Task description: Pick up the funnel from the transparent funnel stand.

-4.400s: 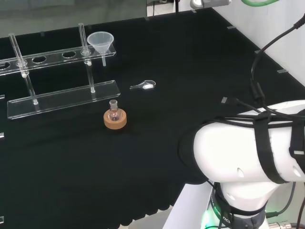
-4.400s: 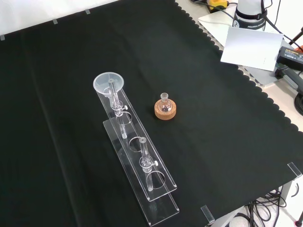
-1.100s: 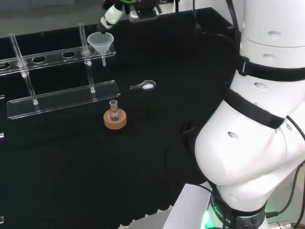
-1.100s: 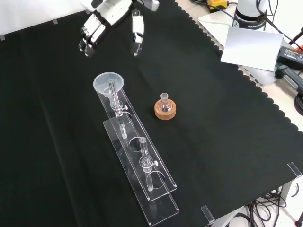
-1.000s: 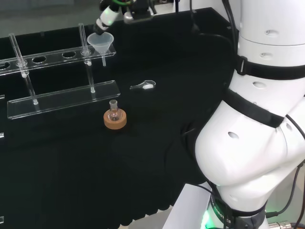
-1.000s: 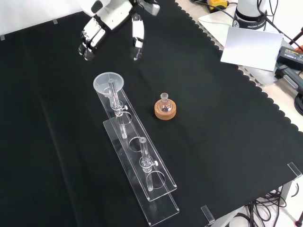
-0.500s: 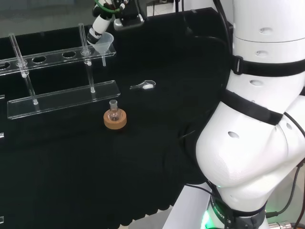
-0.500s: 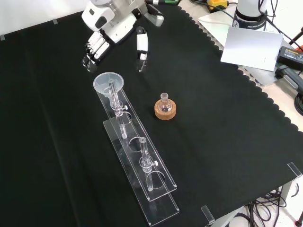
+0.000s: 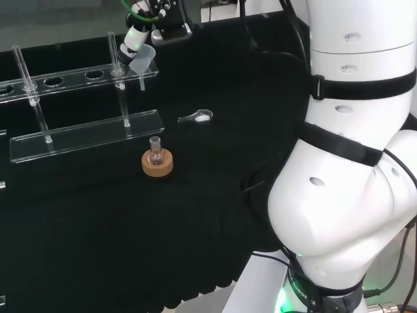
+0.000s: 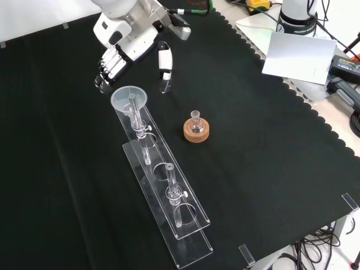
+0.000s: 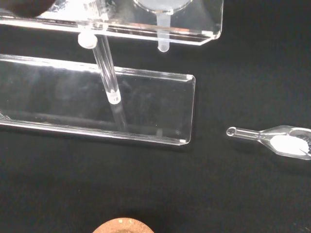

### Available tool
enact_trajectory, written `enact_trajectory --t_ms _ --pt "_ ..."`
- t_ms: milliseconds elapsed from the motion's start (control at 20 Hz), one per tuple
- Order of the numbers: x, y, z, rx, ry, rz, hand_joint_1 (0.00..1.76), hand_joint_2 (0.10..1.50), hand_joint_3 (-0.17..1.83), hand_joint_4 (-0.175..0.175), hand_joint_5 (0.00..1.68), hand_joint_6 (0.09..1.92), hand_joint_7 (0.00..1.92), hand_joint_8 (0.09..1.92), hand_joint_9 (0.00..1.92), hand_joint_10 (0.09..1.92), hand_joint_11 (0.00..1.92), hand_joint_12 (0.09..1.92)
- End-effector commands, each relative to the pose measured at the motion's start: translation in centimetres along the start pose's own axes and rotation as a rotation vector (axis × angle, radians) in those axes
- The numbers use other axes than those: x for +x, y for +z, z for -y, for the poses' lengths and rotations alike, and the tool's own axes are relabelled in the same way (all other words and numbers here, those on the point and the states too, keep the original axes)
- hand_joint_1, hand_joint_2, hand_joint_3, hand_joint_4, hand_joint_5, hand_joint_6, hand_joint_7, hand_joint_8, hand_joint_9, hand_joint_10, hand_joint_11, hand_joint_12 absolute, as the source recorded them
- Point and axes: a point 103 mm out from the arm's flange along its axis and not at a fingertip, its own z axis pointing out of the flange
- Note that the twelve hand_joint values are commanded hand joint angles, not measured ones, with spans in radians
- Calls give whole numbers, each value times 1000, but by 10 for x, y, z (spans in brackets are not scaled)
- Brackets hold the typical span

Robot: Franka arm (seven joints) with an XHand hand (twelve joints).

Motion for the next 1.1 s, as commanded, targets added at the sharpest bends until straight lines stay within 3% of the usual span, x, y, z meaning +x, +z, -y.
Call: enact_trajectory --t_ms 50,900,1100 --pt "2 7 -11 22 -2 11 655 717 250 -47 0 87 6 87 0 842 181 1541" --pt "6 18 -26 50 -33 38 739 674 275 -51 0 87 0 179 0 892 207 1535" --pt "4 19 -30 67 -15 47 748 667 286 -54 0 87 0 198 0 903 214 1535"
